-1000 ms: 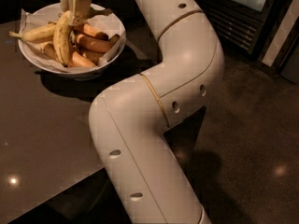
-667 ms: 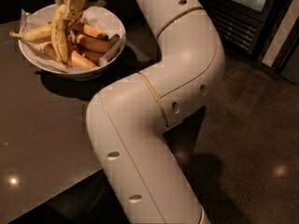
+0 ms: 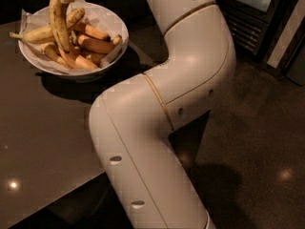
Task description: Pick banana from white bowl
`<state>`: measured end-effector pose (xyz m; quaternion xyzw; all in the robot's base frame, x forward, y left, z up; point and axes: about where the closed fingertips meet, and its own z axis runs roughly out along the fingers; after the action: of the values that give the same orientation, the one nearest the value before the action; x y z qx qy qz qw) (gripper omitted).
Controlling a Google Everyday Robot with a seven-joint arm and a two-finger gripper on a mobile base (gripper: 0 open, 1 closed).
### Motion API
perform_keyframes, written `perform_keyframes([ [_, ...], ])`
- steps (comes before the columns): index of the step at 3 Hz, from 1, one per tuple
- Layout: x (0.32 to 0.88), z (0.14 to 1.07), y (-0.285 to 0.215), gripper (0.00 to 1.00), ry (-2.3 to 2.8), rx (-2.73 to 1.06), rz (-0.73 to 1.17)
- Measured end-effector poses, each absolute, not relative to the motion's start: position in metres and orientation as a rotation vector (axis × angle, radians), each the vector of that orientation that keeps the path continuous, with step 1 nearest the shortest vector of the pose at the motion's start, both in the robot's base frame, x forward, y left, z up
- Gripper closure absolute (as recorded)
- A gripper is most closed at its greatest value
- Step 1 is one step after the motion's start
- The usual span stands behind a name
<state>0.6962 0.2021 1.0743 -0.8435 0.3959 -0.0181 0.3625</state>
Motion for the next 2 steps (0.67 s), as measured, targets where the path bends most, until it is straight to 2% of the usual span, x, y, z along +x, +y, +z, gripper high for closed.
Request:
perform_keyframes([
  [2,0.6956,1.0799,0.2059,1.00,1.030,-2.132,-0.021],
])
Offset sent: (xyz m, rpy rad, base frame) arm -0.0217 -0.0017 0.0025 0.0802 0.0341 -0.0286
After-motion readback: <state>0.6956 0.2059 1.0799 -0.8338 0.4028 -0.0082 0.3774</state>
